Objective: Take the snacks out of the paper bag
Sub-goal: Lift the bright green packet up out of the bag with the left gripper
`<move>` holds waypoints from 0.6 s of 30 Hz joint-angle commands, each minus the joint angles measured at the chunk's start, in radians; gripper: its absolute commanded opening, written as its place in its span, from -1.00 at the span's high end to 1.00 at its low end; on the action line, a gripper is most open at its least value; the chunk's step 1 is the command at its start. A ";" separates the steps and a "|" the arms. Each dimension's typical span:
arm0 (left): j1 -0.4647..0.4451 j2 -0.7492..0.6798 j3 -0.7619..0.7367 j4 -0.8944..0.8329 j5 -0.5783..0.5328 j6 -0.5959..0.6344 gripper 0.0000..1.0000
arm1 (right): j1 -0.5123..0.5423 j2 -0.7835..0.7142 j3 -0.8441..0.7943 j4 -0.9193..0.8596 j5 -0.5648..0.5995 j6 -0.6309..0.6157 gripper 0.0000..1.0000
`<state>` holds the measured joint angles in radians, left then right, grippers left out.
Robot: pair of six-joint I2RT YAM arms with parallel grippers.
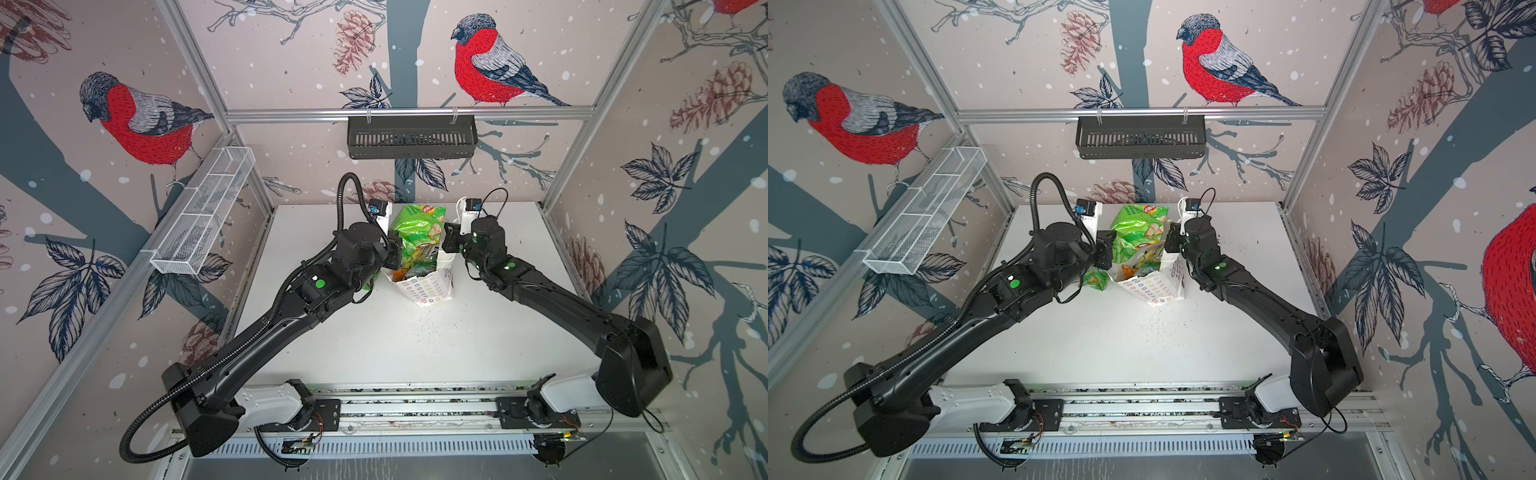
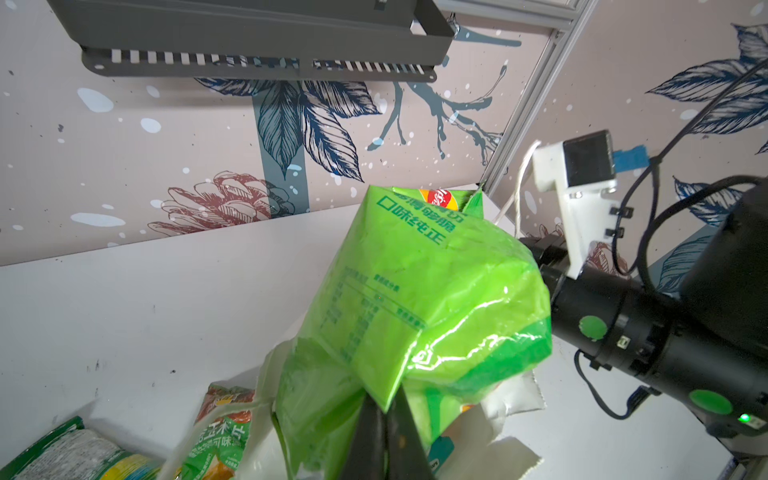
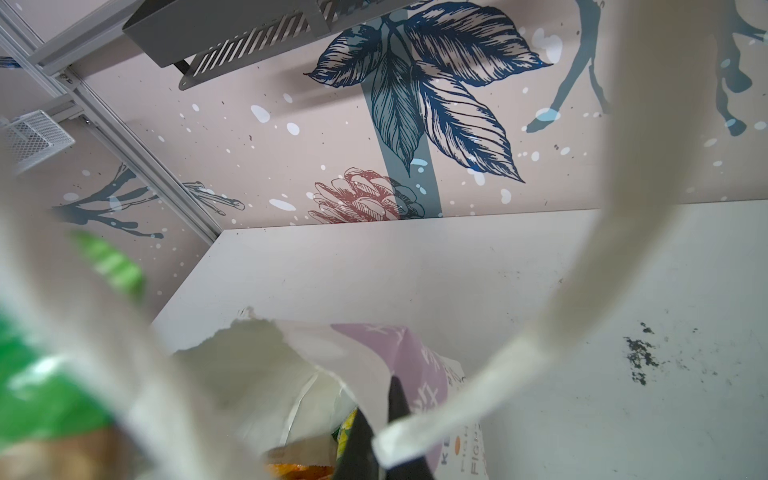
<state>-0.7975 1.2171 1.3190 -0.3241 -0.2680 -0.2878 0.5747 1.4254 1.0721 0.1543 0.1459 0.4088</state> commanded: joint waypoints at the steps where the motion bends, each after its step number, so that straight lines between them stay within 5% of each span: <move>1: 0.011 -0.010 0.030 -0.007 -0.054 0.021 1.00 | 0.001 -0.004 0.003 0.038 0.029 -0.029 1.00; 18: 0.225 -0.117 0.071 -0.101 0.000 0.044 1.00 | -0.017 -0.014 -0.006 0.034 0.035 -0.059 1.00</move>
<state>-0.5941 1.1030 1.3815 -0.4126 -0.2863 -0.2565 0.5632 1.4151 1.0626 0.1539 0.1612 0.3672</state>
